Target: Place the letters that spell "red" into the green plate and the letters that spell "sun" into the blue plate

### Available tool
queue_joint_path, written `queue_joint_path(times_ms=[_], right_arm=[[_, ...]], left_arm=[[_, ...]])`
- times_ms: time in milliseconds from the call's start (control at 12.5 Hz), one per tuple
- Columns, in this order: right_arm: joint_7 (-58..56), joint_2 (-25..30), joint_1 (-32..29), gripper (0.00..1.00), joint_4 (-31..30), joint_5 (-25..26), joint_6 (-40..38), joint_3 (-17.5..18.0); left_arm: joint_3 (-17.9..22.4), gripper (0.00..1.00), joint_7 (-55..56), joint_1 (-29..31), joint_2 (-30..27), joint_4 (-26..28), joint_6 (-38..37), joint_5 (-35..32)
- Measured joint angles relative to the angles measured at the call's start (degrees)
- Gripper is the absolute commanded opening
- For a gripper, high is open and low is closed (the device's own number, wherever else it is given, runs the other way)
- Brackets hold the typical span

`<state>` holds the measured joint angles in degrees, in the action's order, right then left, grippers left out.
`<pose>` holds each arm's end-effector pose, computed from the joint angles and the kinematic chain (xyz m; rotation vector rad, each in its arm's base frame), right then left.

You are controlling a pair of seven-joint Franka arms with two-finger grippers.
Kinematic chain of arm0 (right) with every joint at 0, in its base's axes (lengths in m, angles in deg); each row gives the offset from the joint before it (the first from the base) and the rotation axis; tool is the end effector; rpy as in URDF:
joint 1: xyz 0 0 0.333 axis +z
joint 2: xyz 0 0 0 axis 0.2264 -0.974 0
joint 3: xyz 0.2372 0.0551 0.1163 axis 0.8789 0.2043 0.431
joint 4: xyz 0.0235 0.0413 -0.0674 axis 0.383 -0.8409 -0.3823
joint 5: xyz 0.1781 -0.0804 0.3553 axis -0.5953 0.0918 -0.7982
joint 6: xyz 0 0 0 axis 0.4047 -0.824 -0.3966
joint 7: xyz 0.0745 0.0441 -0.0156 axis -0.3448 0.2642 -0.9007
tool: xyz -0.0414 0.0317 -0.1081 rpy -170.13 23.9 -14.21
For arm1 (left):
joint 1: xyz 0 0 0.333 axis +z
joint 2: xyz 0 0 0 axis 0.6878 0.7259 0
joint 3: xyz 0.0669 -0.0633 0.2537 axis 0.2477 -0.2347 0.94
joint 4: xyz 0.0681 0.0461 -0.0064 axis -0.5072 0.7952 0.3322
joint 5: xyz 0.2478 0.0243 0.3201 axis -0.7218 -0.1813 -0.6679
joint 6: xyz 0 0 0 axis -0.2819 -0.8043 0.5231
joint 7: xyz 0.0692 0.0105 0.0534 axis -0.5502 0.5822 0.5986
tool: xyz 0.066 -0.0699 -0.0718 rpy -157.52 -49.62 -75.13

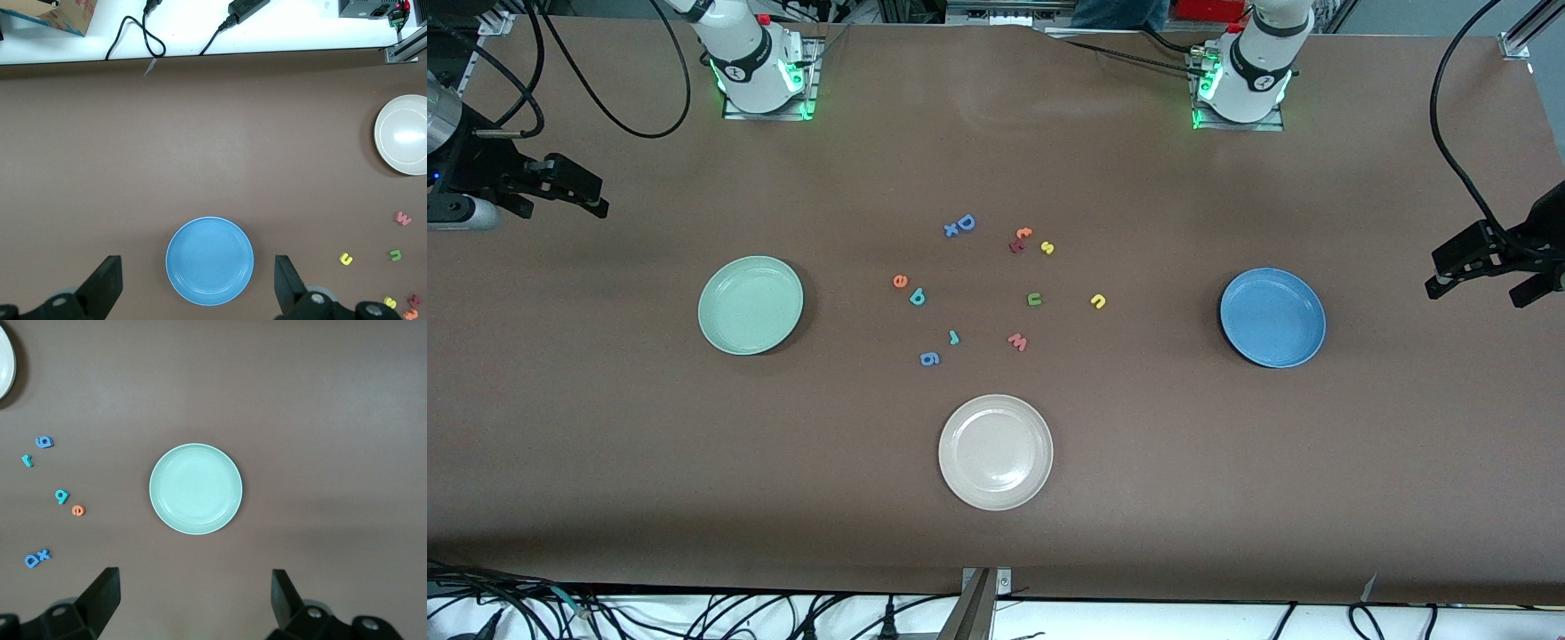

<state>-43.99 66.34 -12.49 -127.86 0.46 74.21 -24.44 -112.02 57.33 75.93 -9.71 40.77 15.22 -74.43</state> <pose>0.5604 0.0146 0.5377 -3.1193 -0.0099 0.0378 0.6248 0.0052 0.5698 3.0824 -0.0945 0.2601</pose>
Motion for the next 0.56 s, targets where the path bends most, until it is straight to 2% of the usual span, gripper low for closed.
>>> queue_joint_path(times_ms=[561], right_arm=[[-0.1,0.0,0.1,1.0,0.0,0.0,0.4,0.0]], left_arm=[[0.0,1.0,0.0,0.0,0.0,0.0,0.0,0.0]])
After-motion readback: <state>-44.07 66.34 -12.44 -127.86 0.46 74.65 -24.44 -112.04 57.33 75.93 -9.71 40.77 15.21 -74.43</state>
